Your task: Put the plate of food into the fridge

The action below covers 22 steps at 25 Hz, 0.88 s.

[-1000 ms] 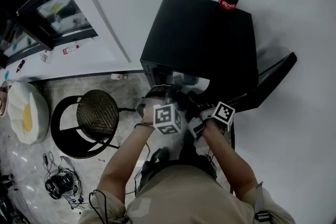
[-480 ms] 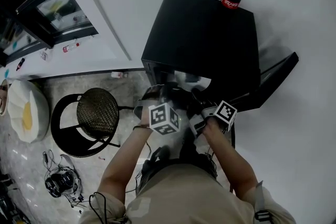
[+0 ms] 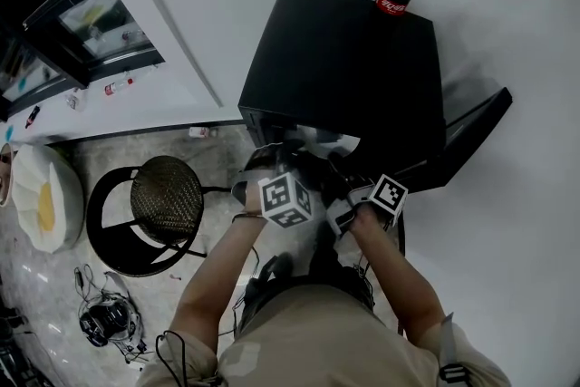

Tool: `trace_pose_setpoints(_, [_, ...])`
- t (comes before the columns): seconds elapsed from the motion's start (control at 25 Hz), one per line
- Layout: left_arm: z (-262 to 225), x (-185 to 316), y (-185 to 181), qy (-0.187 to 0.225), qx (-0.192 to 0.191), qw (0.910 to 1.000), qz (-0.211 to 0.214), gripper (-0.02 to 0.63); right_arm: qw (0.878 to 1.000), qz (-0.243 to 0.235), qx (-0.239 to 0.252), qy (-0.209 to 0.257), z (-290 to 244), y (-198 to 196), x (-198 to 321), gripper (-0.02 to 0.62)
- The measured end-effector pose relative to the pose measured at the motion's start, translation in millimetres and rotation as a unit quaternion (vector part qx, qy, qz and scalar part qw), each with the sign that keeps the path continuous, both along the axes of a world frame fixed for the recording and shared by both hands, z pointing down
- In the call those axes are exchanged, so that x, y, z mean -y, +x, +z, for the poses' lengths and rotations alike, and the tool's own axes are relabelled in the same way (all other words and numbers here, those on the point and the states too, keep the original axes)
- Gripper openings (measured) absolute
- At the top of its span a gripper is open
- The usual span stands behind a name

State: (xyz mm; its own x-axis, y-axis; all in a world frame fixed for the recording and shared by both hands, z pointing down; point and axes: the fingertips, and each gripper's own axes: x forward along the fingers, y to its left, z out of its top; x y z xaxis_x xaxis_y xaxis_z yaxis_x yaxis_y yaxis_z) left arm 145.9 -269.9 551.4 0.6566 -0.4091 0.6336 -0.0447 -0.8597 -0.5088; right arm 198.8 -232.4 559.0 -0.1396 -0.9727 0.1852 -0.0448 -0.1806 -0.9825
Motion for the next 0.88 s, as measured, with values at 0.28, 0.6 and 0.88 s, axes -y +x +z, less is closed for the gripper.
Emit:
trace_pose_setpoints(0.28, [-1, 3, 2, 0.001, -0.005, 1.0000, -0.007, 0.095, 1.000, -0.023, -0.012, 0.016, -7, -4, -9, 0.037])
trace_pose_setpoints(0.6, [0, 8, 5, -0.002, -0.006, 0.9999, -0.013, 0.095, 0.999, -0.033, -0.020, 0.011, -7, -4, -14, 0.037])
trace_pose_setpoints(0.88, [1, 10, 13, -0.006, -0.006, 0.9998, -0.017, 0.095, 0.999, -0.036, -0.028, 0.000, -3, -3, -8, 0.035])
